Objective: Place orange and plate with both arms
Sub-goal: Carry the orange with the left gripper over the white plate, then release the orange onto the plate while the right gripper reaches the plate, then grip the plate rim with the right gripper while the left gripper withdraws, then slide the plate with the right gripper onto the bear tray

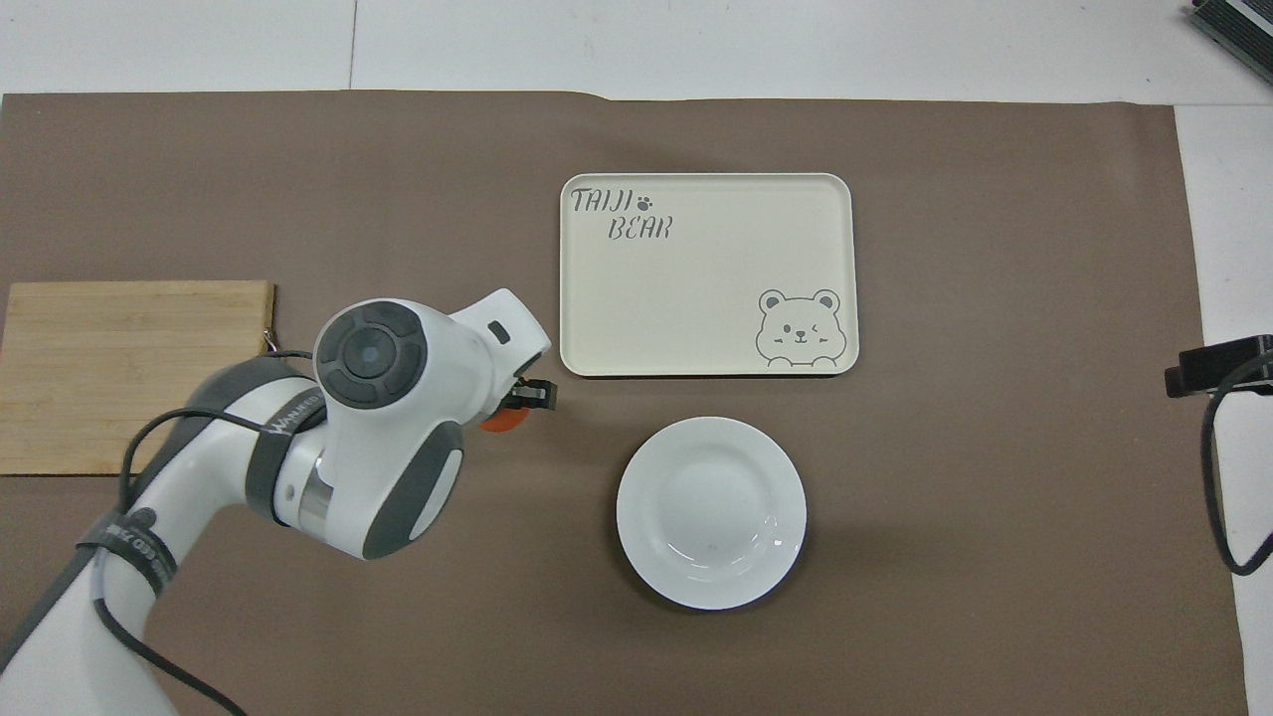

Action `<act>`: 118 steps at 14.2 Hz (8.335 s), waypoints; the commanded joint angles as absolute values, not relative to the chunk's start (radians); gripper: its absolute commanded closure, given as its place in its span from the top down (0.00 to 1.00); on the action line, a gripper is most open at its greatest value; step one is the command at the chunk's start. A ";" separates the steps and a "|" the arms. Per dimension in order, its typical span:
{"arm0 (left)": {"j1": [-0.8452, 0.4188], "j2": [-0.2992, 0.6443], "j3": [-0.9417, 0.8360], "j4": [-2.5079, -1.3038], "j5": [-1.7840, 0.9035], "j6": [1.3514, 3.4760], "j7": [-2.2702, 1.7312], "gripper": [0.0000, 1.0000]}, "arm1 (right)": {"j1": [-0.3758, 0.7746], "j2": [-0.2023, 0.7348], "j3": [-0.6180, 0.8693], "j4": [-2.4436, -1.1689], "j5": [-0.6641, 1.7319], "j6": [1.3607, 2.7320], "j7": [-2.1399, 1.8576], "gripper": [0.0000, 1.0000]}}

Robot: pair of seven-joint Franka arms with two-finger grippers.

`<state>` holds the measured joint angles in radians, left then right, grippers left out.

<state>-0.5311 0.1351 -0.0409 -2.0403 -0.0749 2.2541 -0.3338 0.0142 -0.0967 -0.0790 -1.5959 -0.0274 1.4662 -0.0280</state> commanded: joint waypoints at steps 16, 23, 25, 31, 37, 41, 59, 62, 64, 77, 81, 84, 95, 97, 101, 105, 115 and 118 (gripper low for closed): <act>-0.881 0.256 -0.026 -2.051 -0.158 2.548 -0.730 1.00 | 0.012 -0.115 -0.074 -1.608 -0.015 1.459 -0.015 1.00; -0.847 0.197 -0.014 -2.052 -0.144 2.412 -0.700 1.00 | 0.012 -0.117 -0.069 -1.629 0.067 1.511 0.020 1.00; -0.786 0.132 -0.012 -2.054 -0.141 2.291 -0.613 1.00 | 0.012 -0.114 -0.071 -1.689 0.142 1.557 0.024 1.00; -0.551 0.045 -0.011 -2.060 -0.032 2.140 -0.444 1.00 | 0.129 -0.017 -0.064 -1.946 0.317 1.885 0.008 1.00; -0.257 -0.021 -0.012 -2.054 0.044 2.138 -0.160 1.00 | 0.196 -0.011 -0.064 -2.167 0.441 2.074 -0.090 1.00; -0.106 -0.044 -0.012 -1.987 0.044 2.119 -0.003 1.00 | 0.285 -0.006 -0.064 -2.273 0.535 2.213 -0.118 1.00; 0.029 0.009 -0.011 -1.572 0.017 1.638 0.104 1.00 | 0.324 -0.057 -0.066 -2.543 1.049 2.315 -0.457 1.00; 0.025 -0.003 -0.011 -1.594 0.017 1.643 0.104 1.00 | 0.324 -0.052 -0.066 -2.556 1.051 2.319 -0.456 1.00; 0.025 -0.005 -0.012 -1.595 0.017 1.635 0.104 1.00 | 0.324 -0.057 -0.066 -2.566 1.051 2.319 -0.454 1.00; 0.020 -0.031 -0.012 -1.591 0.018 1.580 0.091 1.00 | 0.324 -0.031 -0.064 -2.537 1.049 2.312 -0.423 0.00; 0.018 -0.031 -0.012 -1.589 0.018 1.572 0.087 1.00 | 0.322 0.000 -0.064 -2.468 1.052 2.266 -0.481 0.00; 0.018 -0.029 -0.012 -1.588 0.018 1.574 0.087 1.00 | 0.307 0.003 -0.066 -2.459 1.120 2.244 -0.592 0.00; 0.020 -0.028 -0.012 -1.586 0.018 1.580 0.087 1.00 | 0.193 0.067 -0.067 -2.312 1.295 2.085 -0.686 0.00; 0.020 -0.028 -0.012 -1.586 0.018 1.580 0.087 1.00 | 0.160 0.104 -0.067 -2.242 1.295 2.054 -0.677 0.00; 0.020 -0.028 -0.012 -1.586 0.018 1.582 0.087 1.00 | 0.140 0.207 -0.072 -2.068 1.267 2.049 -0.605 0.00; 0.020 -0.028 -0.012 -1.586 0.018 1.580 0.087 1.00 | 0.115 0.343 -0.072 -1.846 1.230 2.037 -0.493 0.00; 0.020 -0.028 -0.012 -1.586 0.018 1.580 0.087 1.00 | 0.114 0.558 -0.074 -1.679 1.111 2.057 -0.480 0.00; 0.020 -0.028 -0.012 -1.586 0.018 1.580 0.087 1.00 | 0.090 0.546 -0.074 -1.704 1.095 2.020 -0.492 0.00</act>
